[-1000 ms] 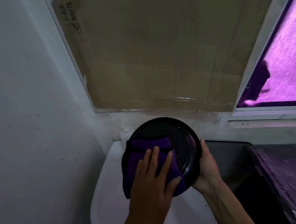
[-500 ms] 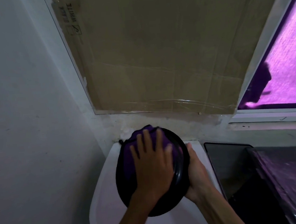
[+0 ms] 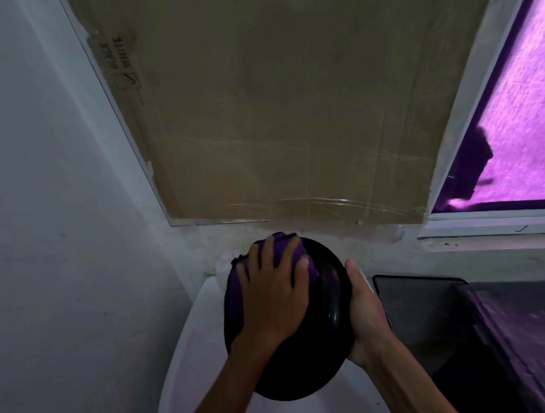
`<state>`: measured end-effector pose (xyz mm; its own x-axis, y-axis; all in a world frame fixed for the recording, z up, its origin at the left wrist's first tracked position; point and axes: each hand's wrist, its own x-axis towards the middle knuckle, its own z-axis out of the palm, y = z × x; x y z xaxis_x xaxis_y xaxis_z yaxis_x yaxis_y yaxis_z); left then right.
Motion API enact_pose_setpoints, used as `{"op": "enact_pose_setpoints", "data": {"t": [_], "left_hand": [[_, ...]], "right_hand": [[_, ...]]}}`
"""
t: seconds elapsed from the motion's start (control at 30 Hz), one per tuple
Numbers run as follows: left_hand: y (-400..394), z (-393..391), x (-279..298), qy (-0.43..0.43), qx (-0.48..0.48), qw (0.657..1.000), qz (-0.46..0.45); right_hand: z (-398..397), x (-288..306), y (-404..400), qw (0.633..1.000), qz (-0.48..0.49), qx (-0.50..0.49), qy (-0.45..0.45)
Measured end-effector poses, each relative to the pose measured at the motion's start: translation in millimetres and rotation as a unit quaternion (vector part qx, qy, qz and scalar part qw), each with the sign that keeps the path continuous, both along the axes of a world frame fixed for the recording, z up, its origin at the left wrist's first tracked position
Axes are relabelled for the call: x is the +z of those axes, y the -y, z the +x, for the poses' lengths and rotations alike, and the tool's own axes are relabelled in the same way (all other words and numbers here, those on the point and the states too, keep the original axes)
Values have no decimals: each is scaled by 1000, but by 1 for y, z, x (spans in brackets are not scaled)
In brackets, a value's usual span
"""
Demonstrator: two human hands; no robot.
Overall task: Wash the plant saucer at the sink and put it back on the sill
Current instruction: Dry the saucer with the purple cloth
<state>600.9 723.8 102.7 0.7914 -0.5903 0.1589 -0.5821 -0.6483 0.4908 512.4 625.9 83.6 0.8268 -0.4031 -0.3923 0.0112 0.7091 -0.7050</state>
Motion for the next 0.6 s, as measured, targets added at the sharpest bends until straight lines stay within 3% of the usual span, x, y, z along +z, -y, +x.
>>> {"op": "enact_pose_setpoints", "data": {"t": [0.1,0.23,0.33,0.5,0.6], "left_hand": [[14,-33,-6,27,-47,998,24],[25,-59,-9,150,-81,981,95],[31,-37,-5,112,-84,985,99],[31,22,15,50,46,989,135],[17,22,12,-18,82,990,110]], "right_hand": [[2,-2,6,1000,11,-8,1],[-3,-8,21,998,54,-25,21],[-3,-14,27,996,83,-10,25],[-7,-19,36,992,114,-22,42],[-10,-19,43,992,111,-33,50]]}}
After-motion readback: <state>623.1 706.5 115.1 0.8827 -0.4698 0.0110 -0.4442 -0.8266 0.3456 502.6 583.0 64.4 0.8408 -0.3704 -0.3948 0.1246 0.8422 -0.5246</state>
